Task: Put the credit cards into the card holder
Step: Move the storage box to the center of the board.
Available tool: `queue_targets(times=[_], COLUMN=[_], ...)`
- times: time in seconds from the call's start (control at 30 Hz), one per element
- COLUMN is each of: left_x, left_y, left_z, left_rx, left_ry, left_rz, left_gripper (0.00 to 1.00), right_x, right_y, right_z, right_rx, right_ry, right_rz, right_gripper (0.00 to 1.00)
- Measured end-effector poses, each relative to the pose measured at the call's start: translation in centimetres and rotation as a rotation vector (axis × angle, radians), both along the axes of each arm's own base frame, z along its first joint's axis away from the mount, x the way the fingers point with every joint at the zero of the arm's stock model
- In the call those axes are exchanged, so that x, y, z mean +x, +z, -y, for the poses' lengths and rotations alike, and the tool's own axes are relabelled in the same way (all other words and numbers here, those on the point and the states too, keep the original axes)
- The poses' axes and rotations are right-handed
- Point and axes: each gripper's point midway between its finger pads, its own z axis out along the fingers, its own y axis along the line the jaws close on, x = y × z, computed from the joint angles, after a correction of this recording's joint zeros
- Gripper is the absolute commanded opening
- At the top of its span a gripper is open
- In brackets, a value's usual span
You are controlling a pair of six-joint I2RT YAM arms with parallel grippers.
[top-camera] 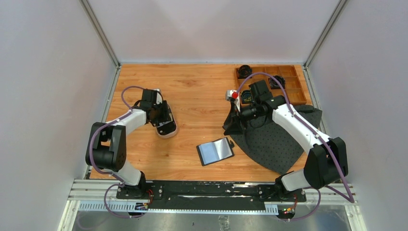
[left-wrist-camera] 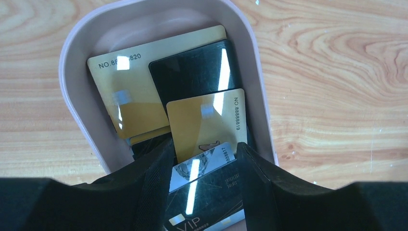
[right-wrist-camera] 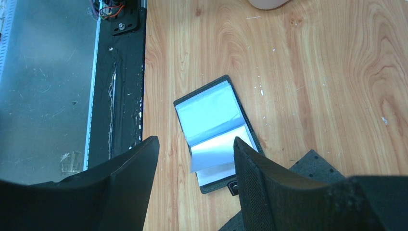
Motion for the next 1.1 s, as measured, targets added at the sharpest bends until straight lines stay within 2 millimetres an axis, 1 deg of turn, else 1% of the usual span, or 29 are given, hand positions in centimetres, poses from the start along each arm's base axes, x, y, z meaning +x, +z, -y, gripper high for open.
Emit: queue_targets(times=[0.53,0.6,0.83,0.93,1.1], left_x=[-2.1,-2.3,-2.4,-2.5,-2.8], left_y=[0.2,0.5,2.5,2.8,2.6], left_z=[0.2,0.2,0.8,1.1,1.0], left_rx=[-0.005,-0.008,-0.046,-0.063,-0.057], left_ry=[-0.041,-0.042,-0.047,-0.055,-0.061], left_rz=[-0.073,-0.073,-0.031,-0.028,-0.04], left_gripper=[0.5,0.5,0.49,0.5,0.5], right_x=[0.0,0.0,0.0,0.1,0.2], right_y=[-0.1,-0.1,-0.1,-0.1,-0.1], right_z=[0.0,0.0,0.0,0.0,0.2], right_rx=[-0.001,-0.001,-0.001,-0.001,0.0], right_ry=[0.001,0.001,0.001,0.0,-0.007], right_rz=[0.0,0.0,0.0,0.0,0.0], right_gripper=[0.62,0.62,0.62,0.62,0.62])
